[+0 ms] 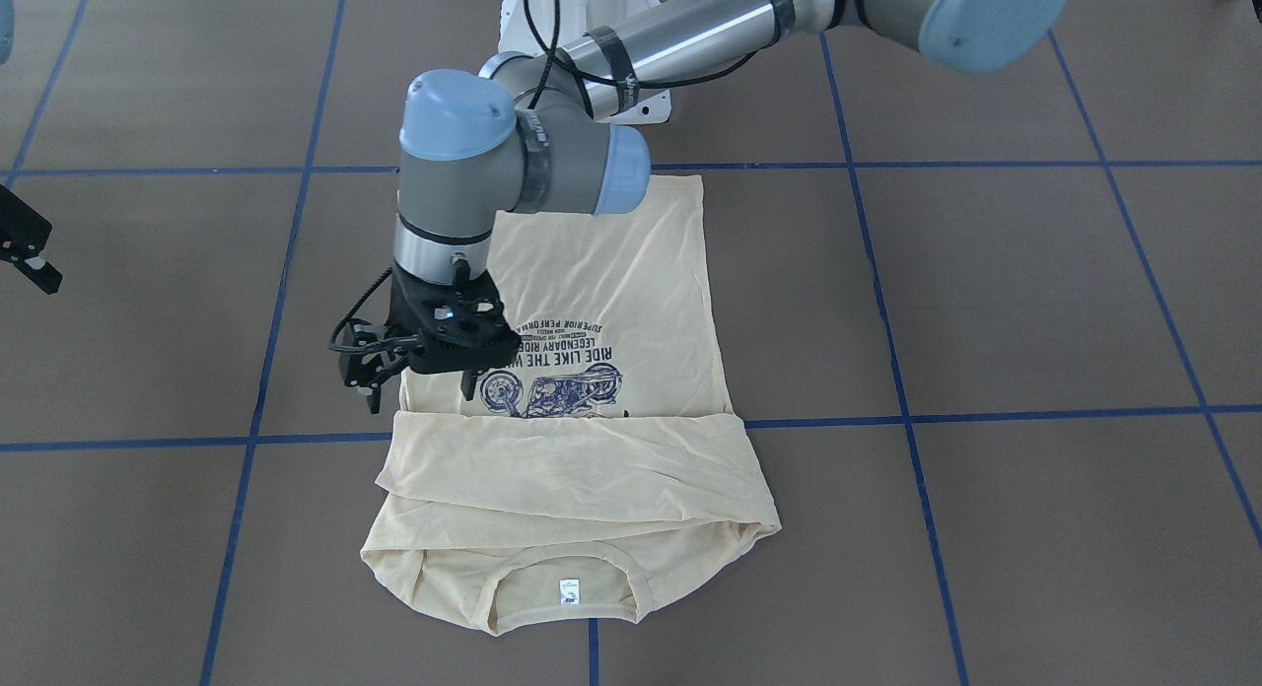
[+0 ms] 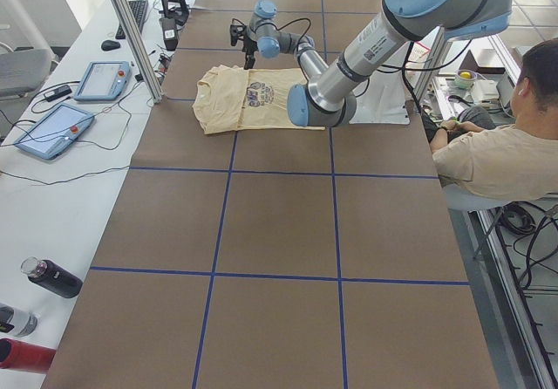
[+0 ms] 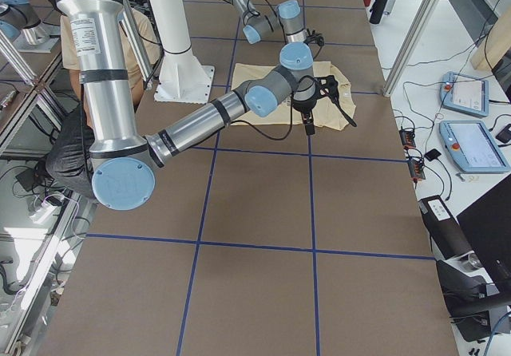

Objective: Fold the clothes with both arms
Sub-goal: 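Release the sleeve and move both grippers to the shirt hem corners, then grasp the hem corners nearest the robot with both grippers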

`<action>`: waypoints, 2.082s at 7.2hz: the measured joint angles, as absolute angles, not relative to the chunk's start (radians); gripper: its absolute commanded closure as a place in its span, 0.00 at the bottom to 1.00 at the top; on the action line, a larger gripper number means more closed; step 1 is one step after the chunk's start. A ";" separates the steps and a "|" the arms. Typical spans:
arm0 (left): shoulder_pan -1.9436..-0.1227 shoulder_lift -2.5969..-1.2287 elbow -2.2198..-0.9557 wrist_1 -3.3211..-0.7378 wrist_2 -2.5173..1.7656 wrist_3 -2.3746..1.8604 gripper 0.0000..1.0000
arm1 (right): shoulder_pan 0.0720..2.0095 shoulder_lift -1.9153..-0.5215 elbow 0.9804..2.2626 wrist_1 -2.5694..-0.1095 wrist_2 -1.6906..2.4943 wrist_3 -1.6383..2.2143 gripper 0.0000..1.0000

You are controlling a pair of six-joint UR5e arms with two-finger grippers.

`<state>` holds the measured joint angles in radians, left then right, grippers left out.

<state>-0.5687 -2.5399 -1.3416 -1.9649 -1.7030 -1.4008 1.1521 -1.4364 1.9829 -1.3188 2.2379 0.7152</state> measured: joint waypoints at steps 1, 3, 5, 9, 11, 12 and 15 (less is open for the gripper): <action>-0.569 -2.405 -1.515 -1.926 -1.708 -1.342 0.00 | 1.078 -1.446 2.013 -1.285 2.181 0.824 0.00; -0.562 -2.154 -1.789 -1.903 -1.712 -1.283 0.00 | 0.854 -1.497 2.125 -1.268 1.977 1.045 0.00; -0.515 -2.008 -1.898 -1.907 -1.704 -1.277 0.00 | 0.600 -1.559 2.203 -1.266 1.731 1.227 0.00; -0.364 -1.852 -1.941 -1.917 -1.648 -1.321 0.08 | 0.270 -1.623 2.246 -1.264 1.401 1.422 0.00; -0.295 -1.833 -1.942 -1.920 -1.639 -1.393 0.33 | 0.254 -1.624 2.250 -1.264 1.387 1.429 0.00; -0.260 -1.833 -1.942 -1.920 -1.639 -1.432 0.40 | 0.252 -1.623 2.250 -1.264 1.386 1.429 0.00; -0.213 -1.834 -1.942 -1.921 -1.638 -1.480 0.47 | 0.252 -1.618 2.250 -1.264 1.385 1.429 0.00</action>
